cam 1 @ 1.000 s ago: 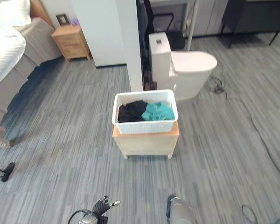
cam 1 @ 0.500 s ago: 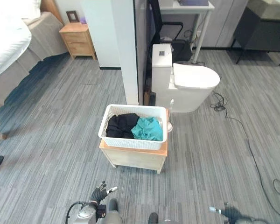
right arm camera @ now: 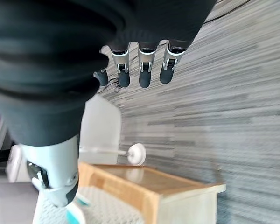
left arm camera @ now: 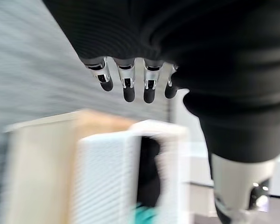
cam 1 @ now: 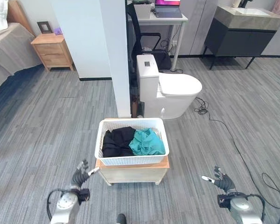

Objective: Grab the laundry basket,head to the washer,open it,put in the laundry and shut it.

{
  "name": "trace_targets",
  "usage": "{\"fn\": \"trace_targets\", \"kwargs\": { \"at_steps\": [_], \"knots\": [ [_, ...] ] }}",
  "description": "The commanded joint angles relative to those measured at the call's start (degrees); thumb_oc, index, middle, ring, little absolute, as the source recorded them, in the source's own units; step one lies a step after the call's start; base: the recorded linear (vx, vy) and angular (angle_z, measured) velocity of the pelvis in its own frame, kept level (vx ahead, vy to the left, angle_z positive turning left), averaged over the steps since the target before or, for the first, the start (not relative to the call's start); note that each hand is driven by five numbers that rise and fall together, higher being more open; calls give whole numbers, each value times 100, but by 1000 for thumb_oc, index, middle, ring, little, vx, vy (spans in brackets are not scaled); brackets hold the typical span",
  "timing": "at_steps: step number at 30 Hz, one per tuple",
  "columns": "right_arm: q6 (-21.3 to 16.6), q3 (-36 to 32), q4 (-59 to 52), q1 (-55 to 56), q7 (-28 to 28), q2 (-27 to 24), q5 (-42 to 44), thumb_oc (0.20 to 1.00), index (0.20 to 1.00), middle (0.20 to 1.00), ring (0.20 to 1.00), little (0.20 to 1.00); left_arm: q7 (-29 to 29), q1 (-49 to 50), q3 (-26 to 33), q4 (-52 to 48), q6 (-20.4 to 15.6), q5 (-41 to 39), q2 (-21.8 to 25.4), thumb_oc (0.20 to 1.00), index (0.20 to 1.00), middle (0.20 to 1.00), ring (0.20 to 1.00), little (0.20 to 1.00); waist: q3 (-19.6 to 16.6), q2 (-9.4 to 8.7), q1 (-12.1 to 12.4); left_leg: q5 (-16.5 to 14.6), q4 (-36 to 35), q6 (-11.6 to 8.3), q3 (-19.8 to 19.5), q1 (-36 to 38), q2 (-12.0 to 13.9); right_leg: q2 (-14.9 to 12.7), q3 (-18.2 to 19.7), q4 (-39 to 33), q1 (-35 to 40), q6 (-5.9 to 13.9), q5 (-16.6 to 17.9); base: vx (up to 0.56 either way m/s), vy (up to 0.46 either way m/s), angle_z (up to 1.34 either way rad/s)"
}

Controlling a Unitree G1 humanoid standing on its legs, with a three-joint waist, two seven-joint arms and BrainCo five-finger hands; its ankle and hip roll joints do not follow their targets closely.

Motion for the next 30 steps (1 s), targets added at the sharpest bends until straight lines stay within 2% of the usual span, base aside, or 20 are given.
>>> {"fn": "trace_targets", "kwargs": {
  "at_steps": [1, 3, 5, 8, 9, 12, 14, 15, 16, 17, 18, 19, 21, 25, 30],
  "knots": [
    [-70, -227, -200, -265, -113, -534, -44, 1000, 1000, 1000, 1000, 1000, 211, -130, 238, -462, -178, 466, 205, 1000, 1000, 1000, 1000, 1000, -147, -63, 208, -328, 341, -141, 21, -27, 271, -510, 192, 196, -655, 334, 551, 41, 37, 1],
    [-46, -233, -211, -305, -125, -575, -66, 1000, 1000, 1000, 1000, 1000, 221, -169, 253, -559, -144, 528, 244, 1000, 1000, 1000, 1000, 1000, -135, -66, 211, -330, 341, -133, 20, -39, 265, -517, 186, 203, -669, 339, 550, 20, 18, -1],
    [72, -181, -208, -670, -84, -890, -119, 1000, 1000, 1000, 1000, 1000, 279, -641, 193, -798, 40, 771, 458, 1000, 1000, 1000, 1000, 1000, -27, -80, 222, -317, 363, -120, 27, -164, 256, -538, 158, 238, -815, 361, 595, -48, 30, -1],
    [198, -62, -195, -1012, -56, -1094, -152, 1000, 1000, 1000, 1000, 1000, 297, -1088, 80, -819, 192, 836, 543, 1000, 1000, 1000, 1000, 1000, 106, -86, 221, -293, 395, -117, 17, -334, 265, -548, 130, 272, -970, 362, 626, -126, 5, 2],
    [332, 203, -117, -1596, -71, -1292, -148, 1000, 1000, 1000, 1000, 1000, 376, -1890, -272, -487, 435, 852, 566, 1000, 1000, 1000, 1000, 1000, 347, -83, 207, -251, 477, -129, 0, -598, 282, -555, 116, 324, -1212, 355, 685, -245, -6, 5],
    [545, 704, 232, -2694, -203, -1435, -145, 1000, 1000, 1000, 1000, 1000, 581, -3244, -775, 327, 777, 874, 497, 1000, 1000, 1000, 1000, 1000, 689, -62, 175, -168, 645, -142, -28, -1044, 300, -563, 91, 403, -1609, 341, 817, -265, -10, 2],
    [593, 855, 380, -3078, -266, -1487, -154, 1000, 1000, 1000, 1000, 1000, 642, -3642, -885, 596, 825, 808, 489, 1000, 1000, 1000, 1000, 1000, 799, -46, 153, -141, 678, -145, -35, -1163, 310, -562, 86, 431, -1731, 339, 850, -128, 5, -4],
    [693, 1039, 544, -3458, -297, -1535, -151, 1000, 1000, 1000, 1000, 1000, 691, -4053, -1085, 1065, 968, 794, 476, 1000, 1000, 1000, 1000, 1000, 889, -41, 135, -91, 689, -160, -33, -1253, 309, -556, 71, 447, -1834, 340, 892, -107, 2, -3],
    [740, 1233, 756, -3823, -330, -1550, -125, 1000, 1000, 1000, 1000, 1000, 714, -4455, -1247, 1459, 985, 732, 499, 1000, 1000, 1000, 1000, 1000, 985, -33, 118, -63, 709, -167, -36, -1348, 320, -552, 77, 471, -1922, 335, 916, -163, 1, -3],
    [815, 1689, 1227, -4602, -318, -1556, -62, 1000, 1000, 1000, 1000, 1000, 740, -5215, -1608, 2759, 1036, 563, 426, 1000, 1000, 1000, 1000, 1000, 1144, -22, 83, 2, 750, -193, -29, -1489, 346, -538, 65, 515, -2082, 330, 957, -102, -5, 0],
    [812, 1694, 1235, -4614, -317, -1556, -60, 1000, 1000, 1000, 1000, 1000, 738, -5224, -1608, 2768, 1031, 561, 426, 1000, 1000, 1000, 1000, 1000, 1149, -21, 81, 2, 753, -193, -30, -1491, 347, -538, 64, 517, -2084, 330, 956, -127, 3, -5],
    [818, 2192, 1865, -5359, -320, -1460, 62, 1000, 1000, 1000, 1000, 1000, 659, -5966, -1932, 4044, 1005, 243, 332, 1000, 1000, 1000, 1000, 1000, 1317, -21, 52, 41, 830, -222, -28, -1614, 375, -522, 80, 556, -2191, 319, 984, -81, 8, -3],
    [822, 2612, 2320, -5828, -278, -1247, 184, 1000, 1000, 1000, 1000, 1000, 707, -6503, -2142, 4617, 1035, 114, 355, 1000, 1000, 1000, 1000, 1000, 1435, -21, 35, 70, 901, -251, -10, -1722, 404, -502, 83, 589, -2305, 309, 1013, -85, 3, -2],
    [761, 3026, 2842, -6373, -306, -930, 408, 1000, 1000, 1000, 1000, 1000, 835, -7078, -2248, 5054, 1012, 18, 501, 1000, 1000, 1000, 1000, 1000, 1606, -38, 23, 104, 1004, -299, 6, -1913, 449, -463, 100, 616, -2471, 292, 1064, -57, -13, -1],
    [666, 3167, 2832, -6368, -323, -816, 631, 1000, 1000, 1000, 1000, 1000, 1006, -7298, -2193, 4864, 890, -103, 719, 1000, 1000, 1000, 1000, 1000, 1683, -35, 36, 151, 1002, -340, -3, -2067, 464, -448, 72, 584, -2602, 289, 1100, -16, -3, 0]
  ]
}}
